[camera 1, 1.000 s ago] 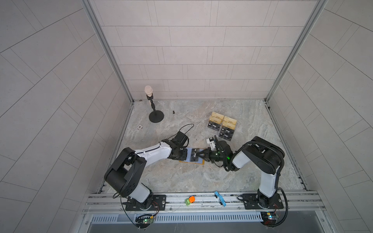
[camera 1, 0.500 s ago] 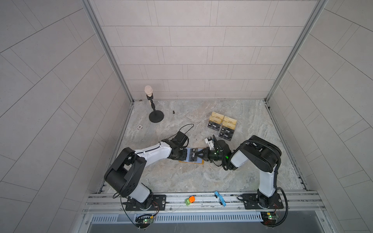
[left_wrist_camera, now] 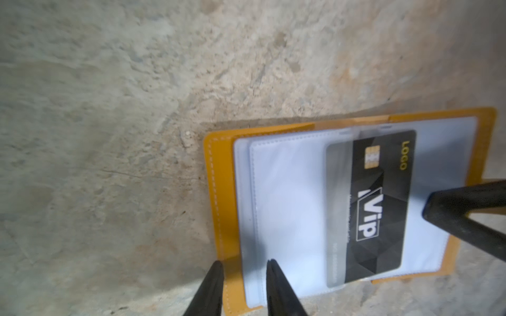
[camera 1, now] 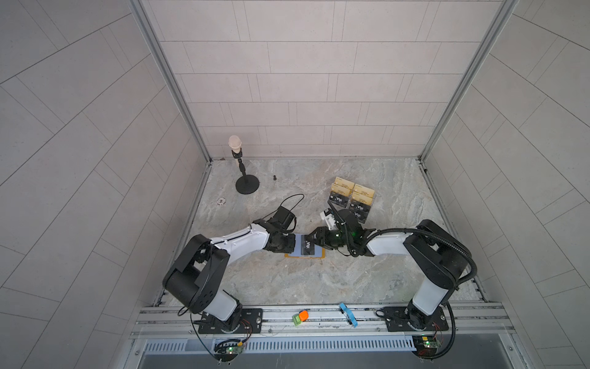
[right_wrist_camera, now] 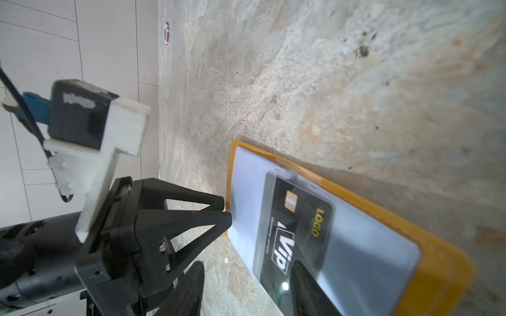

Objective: Insert credit cards into a card holder
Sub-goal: Insert the credit card into the card slot.

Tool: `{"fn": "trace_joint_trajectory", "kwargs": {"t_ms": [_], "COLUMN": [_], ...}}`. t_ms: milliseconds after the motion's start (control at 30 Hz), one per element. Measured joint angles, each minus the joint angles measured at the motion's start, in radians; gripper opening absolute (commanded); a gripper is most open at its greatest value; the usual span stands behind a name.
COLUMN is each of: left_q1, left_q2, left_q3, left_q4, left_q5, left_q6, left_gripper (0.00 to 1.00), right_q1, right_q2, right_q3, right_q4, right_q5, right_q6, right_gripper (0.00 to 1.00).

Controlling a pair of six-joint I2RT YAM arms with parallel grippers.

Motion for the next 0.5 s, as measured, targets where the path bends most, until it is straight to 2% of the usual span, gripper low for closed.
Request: {"fn": "trace_joint_trajectory", "kwargs": {"t_ms": [100, 200, 267, 500], "left_q1": [0.055, 0.096, 0.102, 0.102], "left_q2": [-0.063, -0.087, -0.076, -0.023], "left_q3": [-0.014, -0.014, -0.014, -0.048], "left_q4": [0.024, 0.05, 0.059, 0.12], "left_q5": [0.047, 0.073, 0.085, 0.127], "left_q6": [-0.019, -0.028, -0.031, -0.055], "left_gripper": [0.44, 0.43, 0.41, 0.3], "right_q1": [0.006, 0.017, 0.021, 0.023], "right_q2": [0.001, 0.005, 0.003, -0.016], "right_q3": [0.029, 0.062, 0.082, 0.16], "right_q4": [-0.085, -0.175, -0.229, -0.404], "right_q5": [0.007, 0.019, 0.033, 0.073], "right_q6": [-0.029, -0.055, -0.077, -0.154], "right_gripper": [0.55, 0.55, 0.58, 0.58]}}
